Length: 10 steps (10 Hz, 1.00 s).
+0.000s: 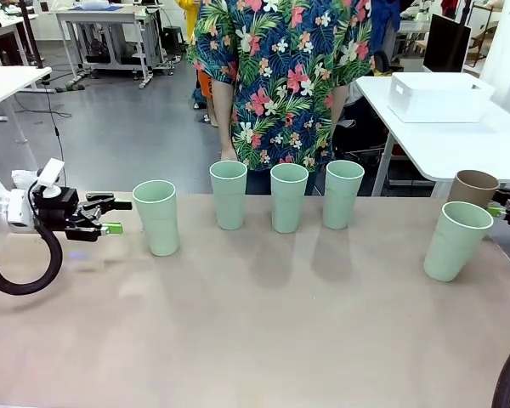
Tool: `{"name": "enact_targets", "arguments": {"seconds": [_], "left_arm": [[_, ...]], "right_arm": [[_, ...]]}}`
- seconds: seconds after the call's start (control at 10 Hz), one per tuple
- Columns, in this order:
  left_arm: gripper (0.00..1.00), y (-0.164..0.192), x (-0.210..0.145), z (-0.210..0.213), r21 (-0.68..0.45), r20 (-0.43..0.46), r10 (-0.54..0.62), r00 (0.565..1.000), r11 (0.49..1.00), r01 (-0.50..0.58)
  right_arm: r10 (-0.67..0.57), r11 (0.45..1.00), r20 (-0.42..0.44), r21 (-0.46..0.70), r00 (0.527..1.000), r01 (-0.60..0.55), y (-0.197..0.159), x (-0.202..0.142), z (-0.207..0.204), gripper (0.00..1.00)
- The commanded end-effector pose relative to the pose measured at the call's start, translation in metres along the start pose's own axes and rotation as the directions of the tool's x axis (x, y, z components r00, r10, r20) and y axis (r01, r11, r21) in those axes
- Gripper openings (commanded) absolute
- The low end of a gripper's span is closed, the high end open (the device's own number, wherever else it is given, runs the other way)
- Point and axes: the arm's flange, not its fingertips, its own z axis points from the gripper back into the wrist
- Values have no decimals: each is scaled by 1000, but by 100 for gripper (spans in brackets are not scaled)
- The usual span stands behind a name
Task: Stack the cups and store them in the basket.
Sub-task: Pick up two Reusable plastic cups , one in each hand.
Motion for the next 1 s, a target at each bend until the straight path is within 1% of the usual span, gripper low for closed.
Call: {"name": "enact_targets", "arguments": {"seconds": [0.0, 0.3, 0.9], "left_arm": [[100, 4, -2, -10, 20, 19, 3, 1000, 1000, -3], [100, 6, -4, -15, 28, 38, 14, 999, 999, -16], [100, 6, -6, -24, 22, 41, 45, 998, 999, -46]], "right_arm": [[27, 1000, 19, 13, 999, -27, -4, 1, -3, 100], [35, 998, 20, 45, 999, -36, -3, -3, -8, 100], [24, 993, 15, 114, 1000, -26, 4, -7, -13, 100]]}}
